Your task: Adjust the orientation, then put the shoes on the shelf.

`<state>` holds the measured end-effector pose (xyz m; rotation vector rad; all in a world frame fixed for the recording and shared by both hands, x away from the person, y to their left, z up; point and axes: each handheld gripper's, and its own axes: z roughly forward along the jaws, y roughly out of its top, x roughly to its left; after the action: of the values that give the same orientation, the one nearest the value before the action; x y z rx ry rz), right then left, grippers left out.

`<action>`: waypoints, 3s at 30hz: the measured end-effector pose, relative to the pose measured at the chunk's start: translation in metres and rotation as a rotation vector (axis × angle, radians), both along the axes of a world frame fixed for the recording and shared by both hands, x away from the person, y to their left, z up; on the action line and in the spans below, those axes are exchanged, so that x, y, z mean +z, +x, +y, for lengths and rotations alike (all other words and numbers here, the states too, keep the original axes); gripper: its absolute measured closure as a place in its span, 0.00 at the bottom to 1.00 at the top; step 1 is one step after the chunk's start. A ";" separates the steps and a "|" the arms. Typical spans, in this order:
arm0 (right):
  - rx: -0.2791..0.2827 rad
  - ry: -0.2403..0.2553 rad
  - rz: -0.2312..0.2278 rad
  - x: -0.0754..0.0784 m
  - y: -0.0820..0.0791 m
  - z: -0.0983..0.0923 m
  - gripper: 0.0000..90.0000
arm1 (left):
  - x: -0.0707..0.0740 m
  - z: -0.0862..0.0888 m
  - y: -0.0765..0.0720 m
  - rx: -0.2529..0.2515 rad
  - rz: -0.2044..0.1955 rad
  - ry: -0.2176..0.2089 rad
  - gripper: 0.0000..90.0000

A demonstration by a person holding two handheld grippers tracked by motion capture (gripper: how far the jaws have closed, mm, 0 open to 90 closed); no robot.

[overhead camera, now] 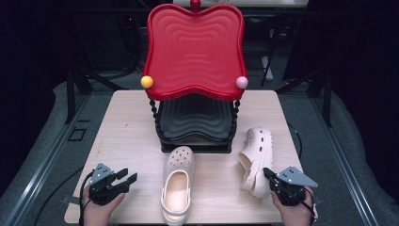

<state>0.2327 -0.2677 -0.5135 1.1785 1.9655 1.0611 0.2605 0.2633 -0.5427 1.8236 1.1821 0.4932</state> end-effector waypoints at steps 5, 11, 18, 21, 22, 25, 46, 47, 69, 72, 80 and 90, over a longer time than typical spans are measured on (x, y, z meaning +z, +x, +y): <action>-0.063 0.043 0.027 0.002 -0.004 -0.023 1.00 | -0.004 -0.005 0.000 -0.021 -0.005 0.030 0.58; -0.132 0.066 0.057 -0.002 -0.004 -0.042 1.00 | -0.007 -0.015 0.000 -0.046 -0.034 0.070 0.56; -0.197 0.117 0.099 -0.011 -0.001 -0.062 1.00 | -0.009 -0.017 0.001 -0.066 -0.048 0.068 0.56; -0.228 0.117 0.119 -0.018 0.002 -0.069 1.00 | -0.010 -0.018 0.001 -0.076 -0.039 0.063 0.55; -0.228 0.117 0.119 -0.018 0.002 -0.069 1.00 | -0.010 -0.018 0.001 -0.076 -0.039 0.063 0.55; -0.231 0.158 0.181 -0.027 0.006 -0.078 1.00 | -0.011 -0.018 0.001 -0.085 -0.031 0.060 0.55; -0.152 -0.261 -0.006 0.018 0.018 -0.038 0.75 | -0.010 -0.013 0.003 -0.045 -0.002 0.038 0.54; -0.137 -0.303 0.005 0.022 0.027 -0.034 0.73 | -0.010 -0.012 0.003 -0.042 -0.005 0.039 0.54; -0.047 -0.600 0.200 0.016 0.086 -0.018 0.91 | -0.012 -0.008 0.005 -0.025 0.009 0.026 0.54; -0.052 -0.577 0.196 0.017 0.085 -0.019 0.93 | -0.012 -0.007 0.006 -0.025 0.007 0.026 0.54; -0.039 -0.570 0.178 0.029 0.063 -0.016 0.93 | -0.012 -0.006 0.006 -0.018 0.008 0.019 0.54; 0.016 -0.512 0.126 0.055 0.017 0.008 0.93 | -0.012 -0.008 0.005 -0.019 0.007 0.022 0.54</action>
<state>0.2498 -0.2600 -0.4586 0.9600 2.1683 0.4483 0.2660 0.2552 -0.5548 1.8549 1.1675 0.4904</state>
